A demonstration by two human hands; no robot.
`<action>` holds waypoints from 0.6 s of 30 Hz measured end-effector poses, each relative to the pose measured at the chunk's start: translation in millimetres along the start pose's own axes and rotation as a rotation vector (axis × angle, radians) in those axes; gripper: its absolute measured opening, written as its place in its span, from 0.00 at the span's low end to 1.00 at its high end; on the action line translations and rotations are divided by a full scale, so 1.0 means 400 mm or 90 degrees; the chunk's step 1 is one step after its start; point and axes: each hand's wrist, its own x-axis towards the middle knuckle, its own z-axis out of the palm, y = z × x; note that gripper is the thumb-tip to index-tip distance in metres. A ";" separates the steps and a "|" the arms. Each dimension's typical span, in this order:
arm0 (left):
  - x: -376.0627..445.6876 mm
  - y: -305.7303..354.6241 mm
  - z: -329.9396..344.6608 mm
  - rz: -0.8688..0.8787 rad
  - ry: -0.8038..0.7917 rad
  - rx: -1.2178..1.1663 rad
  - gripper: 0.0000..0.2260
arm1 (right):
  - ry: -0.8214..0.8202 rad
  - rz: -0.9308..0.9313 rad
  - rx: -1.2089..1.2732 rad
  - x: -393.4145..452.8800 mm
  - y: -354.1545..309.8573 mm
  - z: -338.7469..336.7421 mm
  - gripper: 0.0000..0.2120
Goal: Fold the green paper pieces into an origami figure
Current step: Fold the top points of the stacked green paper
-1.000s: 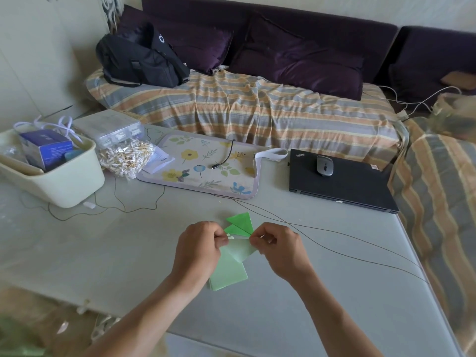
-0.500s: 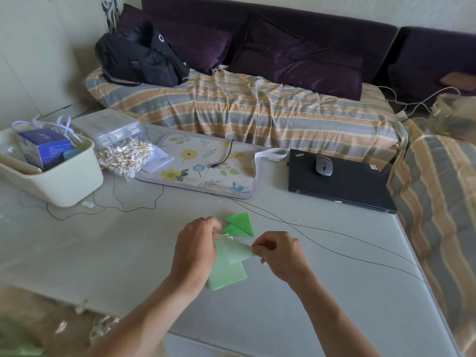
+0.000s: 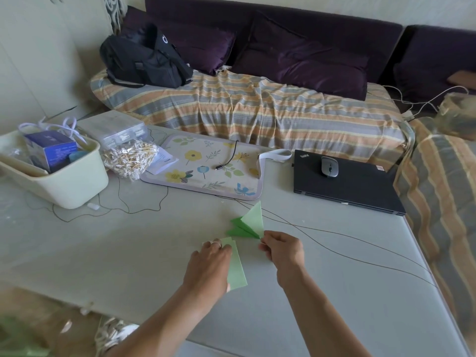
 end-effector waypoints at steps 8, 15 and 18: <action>-0.013 -0.011 -0.007 0.020 -0.022 0.045 0.31 | -0.015 -0.061 -0.117 0.010 0.012 0.002 0.11; -0.013 -0.018 0.000 0.061 -0.002 0.000 0.28 | -0.064 -0.121 -0.260 -0.009 0.003 -0.020 0.10; -0.012 -0.020 -0.002 0.067 -0.040 -0.039 0.35 | -0.186 -0.221 -0.392 -0.024 0.017 -0.009 0.08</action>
